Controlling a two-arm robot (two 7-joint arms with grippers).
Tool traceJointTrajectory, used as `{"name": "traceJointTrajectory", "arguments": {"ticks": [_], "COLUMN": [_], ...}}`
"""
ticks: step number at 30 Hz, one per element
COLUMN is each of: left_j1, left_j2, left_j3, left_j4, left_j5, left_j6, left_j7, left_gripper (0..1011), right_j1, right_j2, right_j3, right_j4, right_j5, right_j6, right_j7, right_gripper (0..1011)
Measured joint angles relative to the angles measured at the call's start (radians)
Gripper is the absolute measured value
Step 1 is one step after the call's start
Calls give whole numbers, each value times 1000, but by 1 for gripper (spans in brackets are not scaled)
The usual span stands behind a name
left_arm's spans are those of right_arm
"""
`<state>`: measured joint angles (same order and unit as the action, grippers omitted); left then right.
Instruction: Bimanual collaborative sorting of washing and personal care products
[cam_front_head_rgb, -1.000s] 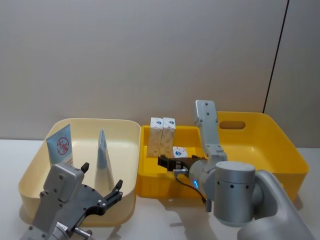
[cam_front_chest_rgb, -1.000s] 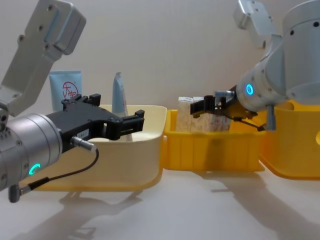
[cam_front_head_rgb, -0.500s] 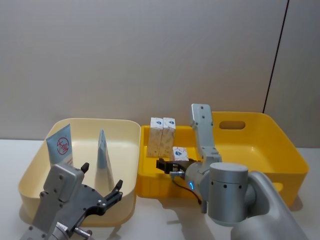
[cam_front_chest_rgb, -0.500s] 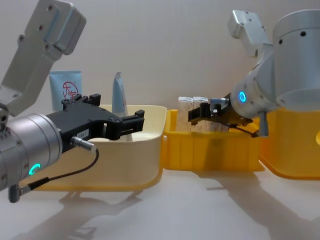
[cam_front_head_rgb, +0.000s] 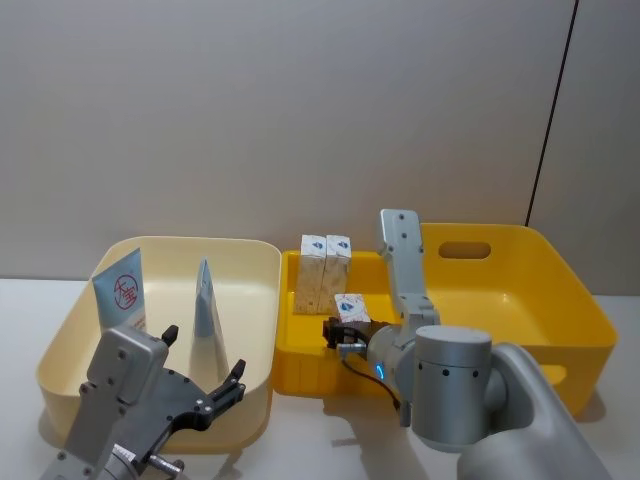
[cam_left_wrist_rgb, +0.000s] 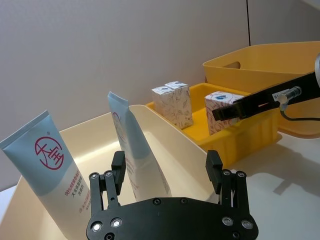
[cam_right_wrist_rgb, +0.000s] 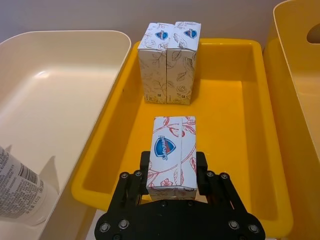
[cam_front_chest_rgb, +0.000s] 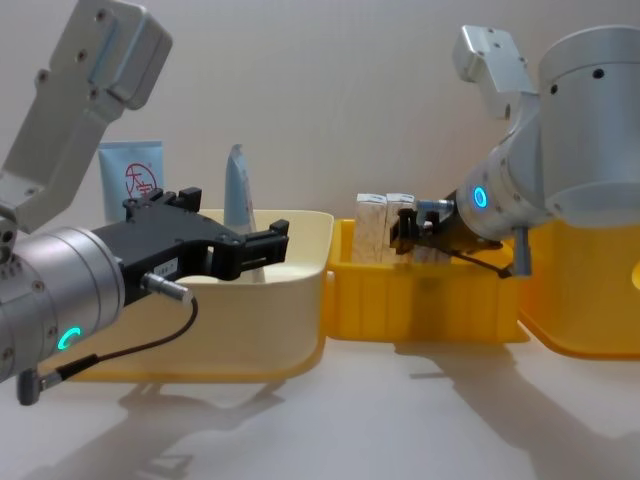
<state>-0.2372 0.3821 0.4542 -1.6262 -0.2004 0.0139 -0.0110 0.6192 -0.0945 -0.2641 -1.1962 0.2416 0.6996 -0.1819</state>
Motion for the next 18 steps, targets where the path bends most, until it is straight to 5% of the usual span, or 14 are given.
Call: {"name": "traceJointTrajectory", "arguments": {"ticks": [3,18], "left_j1": [0,0], "left_j2": [0,0], "left_j3": [0,0], "left_j4": [0,0], "left_j5": [0,0], "left_j6": [0,0], "left_j7": [0,0], "left_gripper": [1000,1000], "right_j1": [1,-1], "right_j2": [-1,2], "right_j3": [0,-3], "right_j4": [2,-9], "right_j5": [0,-10], "right_j6": [-2,-28], "right_j7": [0,8], "right_gripper": [436,415]}}
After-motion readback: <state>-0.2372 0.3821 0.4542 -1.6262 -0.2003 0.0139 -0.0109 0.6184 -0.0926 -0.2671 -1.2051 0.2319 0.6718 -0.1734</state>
